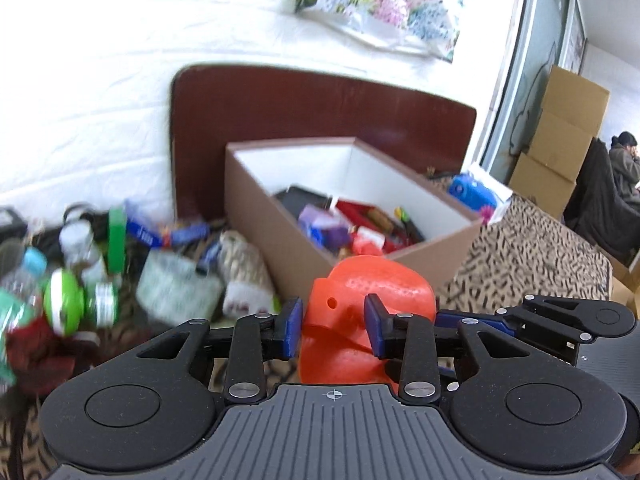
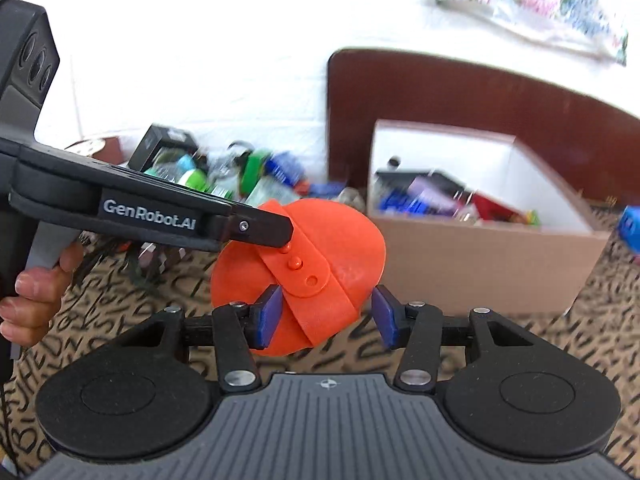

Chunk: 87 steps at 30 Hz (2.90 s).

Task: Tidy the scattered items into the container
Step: 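Lift the orange pad with both tools and carry it over the box, then lower the orange pad into the box and open both tools, then withdraw both tools from the box toward the clear green-patterned tape roll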

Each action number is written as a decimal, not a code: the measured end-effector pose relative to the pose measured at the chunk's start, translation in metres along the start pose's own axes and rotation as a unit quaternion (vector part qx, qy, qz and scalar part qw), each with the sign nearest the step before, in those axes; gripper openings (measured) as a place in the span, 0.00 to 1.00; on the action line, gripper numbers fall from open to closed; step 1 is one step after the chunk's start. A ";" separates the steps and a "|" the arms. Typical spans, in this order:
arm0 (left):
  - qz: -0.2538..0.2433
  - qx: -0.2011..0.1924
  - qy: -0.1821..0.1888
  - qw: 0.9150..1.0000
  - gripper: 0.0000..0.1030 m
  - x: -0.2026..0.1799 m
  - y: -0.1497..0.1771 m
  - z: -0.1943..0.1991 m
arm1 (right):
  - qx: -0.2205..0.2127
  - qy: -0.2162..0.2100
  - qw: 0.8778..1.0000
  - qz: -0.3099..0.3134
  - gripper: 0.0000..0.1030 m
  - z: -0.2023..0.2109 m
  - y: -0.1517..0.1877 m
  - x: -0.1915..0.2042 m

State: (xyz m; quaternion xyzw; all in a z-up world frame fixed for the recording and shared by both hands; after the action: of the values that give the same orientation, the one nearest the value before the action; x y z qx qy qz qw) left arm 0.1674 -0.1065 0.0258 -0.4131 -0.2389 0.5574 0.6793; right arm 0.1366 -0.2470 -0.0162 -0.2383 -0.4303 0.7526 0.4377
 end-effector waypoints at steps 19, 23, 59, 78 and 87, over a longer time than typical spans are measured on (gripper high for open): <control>-0.013 -0.040 -0.012 0.999 0.34 -0.018 -0.085 -0.109 | -0.042 0.048 0.998 -0.001 0.53 -0.063 -0.073 -0.100; -0.018 -0.026 -0.016 0.999 0.34 -0.016 -0.081 -0.133 | -0.027 0.046 0.999 -0.011 0.53 -0.082 -0.067 -0.111; 0.022 -0.018 -0.027 0.999 1.00 -0.004 -0.033 -0.054 | -0.041 0.078 0.996 0.022 1.00 -0.042 -0.060 -0.068; 0.117 -0.005 -0.075 0.990 1.00 0.071 0.078 0.022 | 0.002 -0.029 0.998 0.061 1.00 -0.050 0.008 0.062; 0.111 -0.007 -0.076 0.991 0.98 0.089 0.056 0.005 | 0.021 -0.037 0.998 0.036 0.99 -0.076 0.014 0.066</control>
State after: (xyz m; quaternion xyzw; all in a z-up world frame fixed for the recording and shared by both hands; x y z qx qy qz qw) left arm 0.1560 -0.0179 -0.0300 -0.3978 -0.2465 0.6576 0.5904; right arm 0.1530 -0.1598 -0.0662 -0.2170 -0.4215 0.7850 0.3987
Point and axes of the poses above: each gripper's, at about its wrist camera, not at the fingertips, and z roughly against the way its jaws point, x to its left, y to its underside, the point moved 3 cm from there along -z, roughly the way its jaws point, and after that the axes turned 2 degrees about -y, right-handed, at the moved point
